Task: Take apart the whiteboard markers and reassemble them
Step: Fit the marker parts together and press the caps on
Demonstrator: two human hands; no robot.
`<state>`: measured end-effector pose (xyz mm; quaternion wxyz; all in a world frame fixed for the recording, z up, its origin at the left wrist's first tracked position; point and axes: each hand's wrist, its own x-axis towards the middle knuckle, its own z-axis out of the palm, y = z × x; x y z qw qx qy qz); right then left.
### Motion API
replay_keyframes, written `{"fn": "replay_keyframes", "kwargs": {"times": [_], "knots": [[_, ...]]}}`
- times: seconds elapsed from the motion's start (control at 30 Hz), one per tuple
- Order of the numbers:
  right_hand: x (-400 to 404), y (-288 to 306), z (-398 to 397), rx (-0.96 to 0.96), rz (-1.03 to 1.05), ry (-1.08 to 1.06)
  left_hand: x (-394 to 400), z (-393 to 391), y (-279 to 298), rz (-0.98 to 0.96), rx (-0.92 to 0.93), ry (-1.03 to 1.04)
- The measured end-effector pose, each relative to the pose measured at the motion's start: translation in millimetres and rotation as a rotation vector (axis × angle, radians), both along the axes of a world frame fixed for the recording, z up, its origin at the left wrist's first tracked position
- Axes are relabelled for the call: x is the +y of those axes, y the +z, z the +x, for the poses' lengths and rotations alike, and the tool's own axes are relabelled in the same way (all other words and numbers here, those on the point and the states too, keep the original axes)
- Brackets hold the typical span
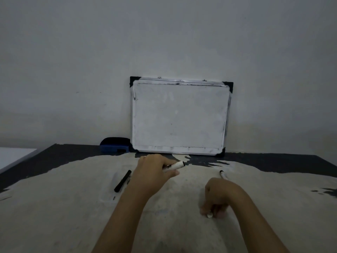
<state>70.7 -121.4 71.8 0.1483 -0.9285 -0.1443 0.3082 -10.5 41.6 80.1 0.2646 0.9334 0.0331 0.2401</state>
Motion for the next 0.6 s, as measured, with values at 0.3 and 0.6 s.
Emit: {"fn": "replay_keyframes", "kwargs": {"times": [0.3,0.6], "knots": [[-4,33,-10,-0.111,1.059,-0.137,-1,-3,5,0.005,-0.044,-0.057],[-3,31,-7,-0.118,1.173,-0.169,-1,-1,6,0.002,-0.083,-0.075]]}}
